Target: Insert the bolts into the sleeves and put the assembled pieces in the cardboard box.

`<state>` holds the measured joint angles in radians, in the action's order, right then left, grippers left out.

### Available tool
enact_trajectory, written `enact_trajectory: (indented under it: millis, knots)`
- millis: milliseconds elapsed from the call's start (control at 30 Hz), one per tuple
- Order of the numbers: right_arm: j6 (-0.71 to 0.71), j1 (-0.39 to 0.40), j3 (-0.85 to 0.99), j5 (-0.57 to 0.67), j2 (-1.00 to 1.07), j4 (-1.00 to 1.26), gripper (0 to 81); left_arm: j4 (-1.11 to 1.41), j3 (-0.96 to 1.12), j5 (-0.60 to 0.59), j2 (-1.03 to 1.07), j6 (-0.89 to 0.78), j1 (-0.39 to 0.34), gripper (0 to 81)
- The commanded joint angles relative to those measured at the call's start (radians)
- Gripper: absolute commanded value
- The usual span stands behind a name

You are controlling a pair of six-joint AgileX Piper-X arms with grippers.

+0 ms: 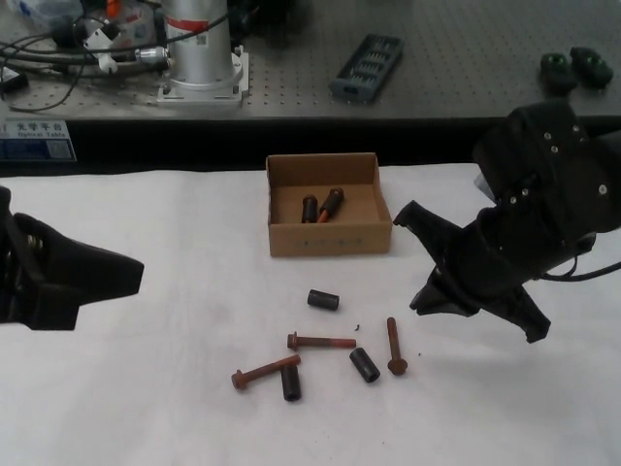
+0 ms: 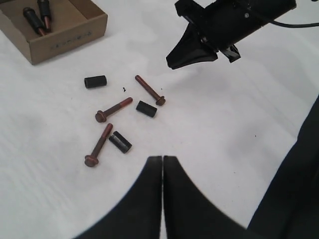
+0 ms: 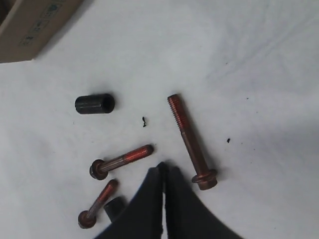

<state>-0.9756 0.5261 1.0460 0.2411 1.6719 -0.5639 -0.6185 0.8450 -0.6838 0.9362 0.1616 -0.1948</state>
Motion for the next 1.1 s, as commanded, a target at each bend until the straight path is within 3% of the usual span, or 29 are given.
enact_trajectory:
  millis: [0, 67, 200, 467, 900, 1067]
  knots:
    - [0.132, -0.002, 0.003, 0.007, -0.001, 0.008, 2.9, 0.015, 0.001, -0.011, -0.01, -0.002, 0.002, 0.6]
    - [0.31, -0.002, 0.003, 0.014, -0.001, 0.008, 2.9, 0.015, 0.001, -0.011, -0.01, -0.002, 0.002, 0.6]
    - [0.874, -0.002, 0.003, 0.029, -0.001, 0.0, 2.9, 0.015, 0.001, -0.011, -0.01, -0.002, 0.002, 0.6]
    - [1.793, -0.002, 0.003, 0.027, -0.001, -0.012, 2.9, 0.05, 0.001, -0.009, -0.01, 0.0, 0.002, 0.6]
    - [2.436, 0.001, 0.003, 0.02, -0.001, 0.165, 2.9, 0.164, 0.001, -0.009, -0.01, 0.003, 0.002, 0.6]
    - [2.63, 0.024, 0.003, 0.02, -0.001, 0.093, 2.9, 0.175, 0.001, -0.009, -0.01, 0.003, 0.002, 0.6]
